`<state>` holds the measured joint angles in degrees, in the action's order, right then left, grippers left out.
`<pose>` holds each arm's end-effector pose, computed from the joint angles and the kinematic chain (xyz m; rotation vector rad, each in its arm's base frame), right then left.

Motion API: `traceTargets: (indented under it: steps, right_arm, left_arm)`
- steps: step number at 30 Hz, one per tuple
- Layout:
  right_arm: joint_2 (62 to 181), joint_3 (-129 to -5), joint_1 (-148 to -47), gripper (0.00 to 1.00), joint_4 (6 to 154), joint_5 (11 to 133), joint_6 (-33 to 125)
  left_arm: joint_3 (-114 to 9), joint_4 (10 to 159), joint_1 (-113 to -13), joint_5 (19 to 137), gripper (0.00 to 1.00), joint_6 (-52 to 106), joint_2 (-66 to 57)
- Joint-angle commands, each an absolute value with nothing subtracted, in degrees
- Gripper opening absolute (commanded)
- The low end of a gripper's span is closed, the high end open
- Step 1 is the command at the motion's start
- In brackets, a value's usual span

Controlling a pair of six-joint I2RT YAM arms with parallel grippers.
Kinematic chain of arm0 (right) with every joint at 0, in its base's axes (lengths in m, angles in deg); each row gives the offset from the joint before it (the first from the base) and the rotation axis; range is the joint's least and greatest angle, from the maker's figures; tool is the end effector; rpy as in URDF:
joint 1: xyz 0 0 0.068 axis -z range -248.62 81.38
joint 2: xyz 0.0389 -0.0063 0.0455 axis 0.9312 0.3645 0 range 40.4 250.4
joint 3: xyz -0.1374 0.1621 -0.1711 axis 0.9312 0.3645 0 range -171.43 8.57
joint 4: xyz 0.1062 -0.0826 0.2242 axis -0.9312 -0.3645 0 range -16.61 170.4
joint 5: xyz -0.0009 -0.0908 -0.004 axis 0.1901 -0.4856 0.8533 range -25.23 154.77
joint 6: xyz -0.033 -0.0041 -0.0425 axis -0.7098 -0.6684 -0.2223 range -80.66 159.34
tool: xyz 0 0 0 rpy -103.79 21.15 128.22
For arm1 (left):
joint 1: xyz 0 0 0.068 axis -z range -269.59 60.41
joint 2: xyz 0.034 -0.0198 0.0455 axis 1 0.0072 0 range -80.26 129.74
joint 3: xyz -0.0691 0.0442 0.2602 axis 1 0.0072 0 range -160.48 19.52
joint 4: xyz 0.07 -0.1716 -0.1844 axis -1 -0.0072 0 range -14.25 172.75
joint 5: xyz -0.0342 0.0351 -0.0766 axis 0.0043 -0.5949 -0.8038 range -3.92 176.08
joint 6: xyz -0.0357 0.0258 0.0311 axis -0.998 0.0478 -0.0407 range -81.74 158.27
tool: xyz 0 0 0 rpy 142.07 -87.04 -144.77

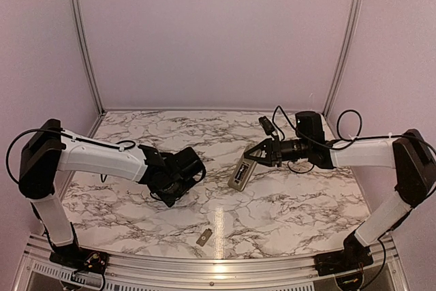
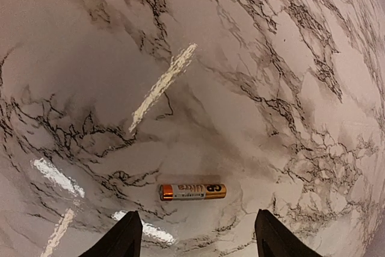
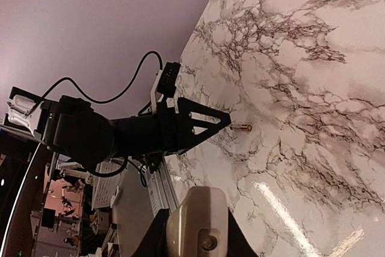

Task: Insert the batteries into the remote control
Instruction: Move the battery to the center of the board.

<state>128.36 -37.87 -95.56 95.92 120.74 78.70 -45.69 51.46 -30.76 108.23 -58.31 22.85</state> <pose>0.2704 0.1704 0.2186 -0.4712 2.1867 1.6698 0.1916 -0.2909 0.1675 -0.9531 2.4919 -0.3671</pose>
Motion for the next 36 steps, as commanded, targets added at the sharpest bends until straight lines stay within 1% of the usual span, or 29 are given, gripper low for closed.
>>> traceTargets:
  steps: [1, 20, 36]
  right_arm:
    - [127.5, -39.12, -94.69, 0.0, 95.62, 120.81, 78.24]
    - [127.89, -38.54, -93.96, 0.0, 96.66, 121.35, 78.8]
    - [127.56, -37.68, -92.3, 0.0, 98.64, 122.42, 80.4]
  left_arm:
    - [-47.29, 49.12, -32.23, 106.92, 0.67, -56.71, 24.53]
    - [-50.4, 50.48, -33.81, 103.08, 0.62, -55.57, 30.4]
    - [-51.06, 49.27, -36.36, 99.51, 0.5, -54.44, 34.7]
